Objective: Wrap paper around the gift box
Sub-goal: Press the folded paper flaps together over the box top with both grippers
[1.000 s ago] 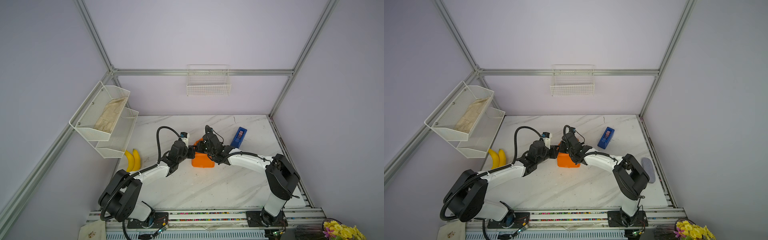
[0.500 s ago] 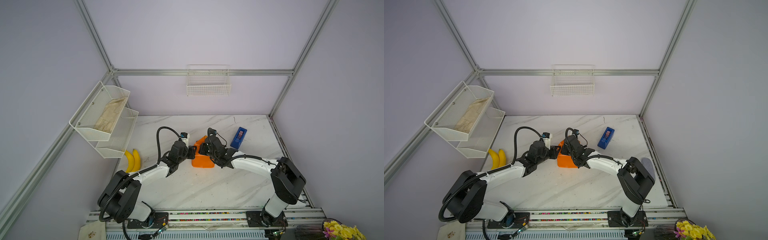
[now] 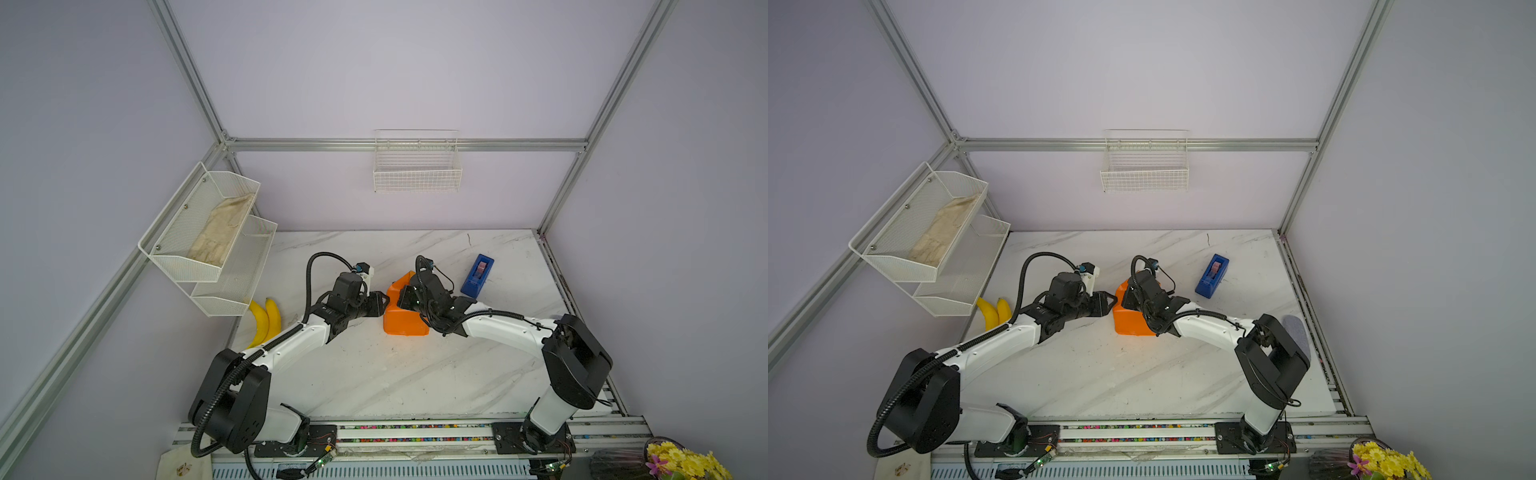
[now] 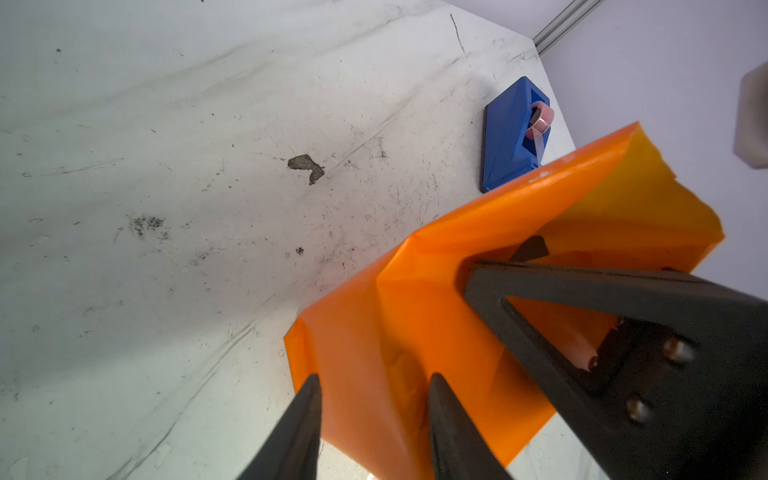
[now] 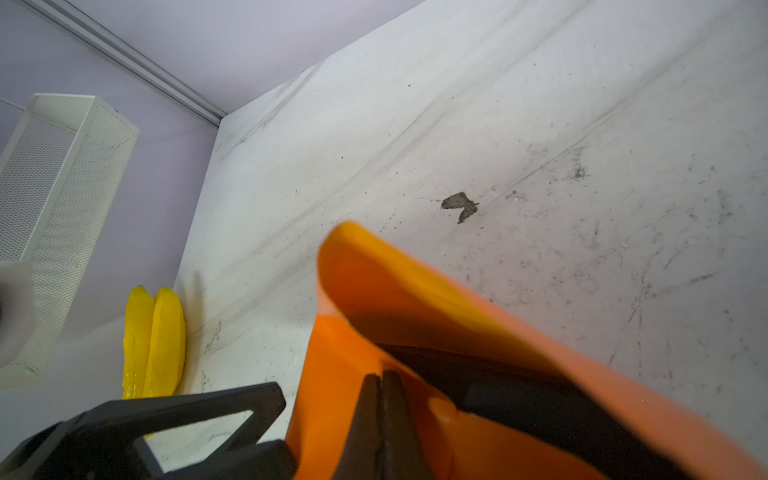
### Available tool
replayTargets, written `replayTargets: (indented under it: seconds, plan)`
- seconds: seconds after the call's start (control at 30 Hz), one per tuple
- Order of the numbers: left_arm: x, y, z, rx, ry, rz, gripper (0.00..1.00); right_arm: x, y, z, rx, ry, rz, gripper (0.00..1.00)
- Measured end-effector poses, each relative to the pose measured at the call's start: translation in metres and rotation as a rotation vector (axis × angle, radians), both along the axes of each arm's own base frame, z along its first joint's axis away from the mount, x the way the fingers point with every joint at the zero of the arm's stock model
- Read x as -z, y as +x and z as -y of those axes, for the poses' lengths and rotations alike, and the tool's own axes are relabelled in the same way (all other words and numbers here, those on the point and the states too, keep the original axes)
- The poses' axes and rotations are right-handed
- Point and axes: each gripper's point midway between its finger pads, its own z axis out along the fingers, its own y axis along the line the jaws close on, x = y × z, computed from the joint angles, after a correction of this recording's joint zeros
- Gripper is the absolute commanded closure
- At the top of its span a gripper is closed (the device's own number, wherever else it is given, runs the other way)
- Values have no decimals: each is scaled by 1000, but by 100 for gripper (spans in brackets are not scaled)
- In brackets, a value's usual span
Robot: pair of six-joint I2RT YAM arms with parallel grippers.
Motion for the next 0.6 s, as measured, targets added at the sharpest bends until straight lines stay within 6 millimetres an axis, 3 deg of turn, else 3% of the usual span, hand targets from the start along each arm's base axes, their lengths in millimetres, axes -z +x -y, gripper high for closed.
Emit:
replayTargets:
  seconds: [0.3,0.6]
  plan:
    - [5,14,16,76,-114,-69,63,1,0,0,-2,2,0,100]
    - [4,27,11,36,-160,-94,72,0,0,-1,-3,6,3,100]
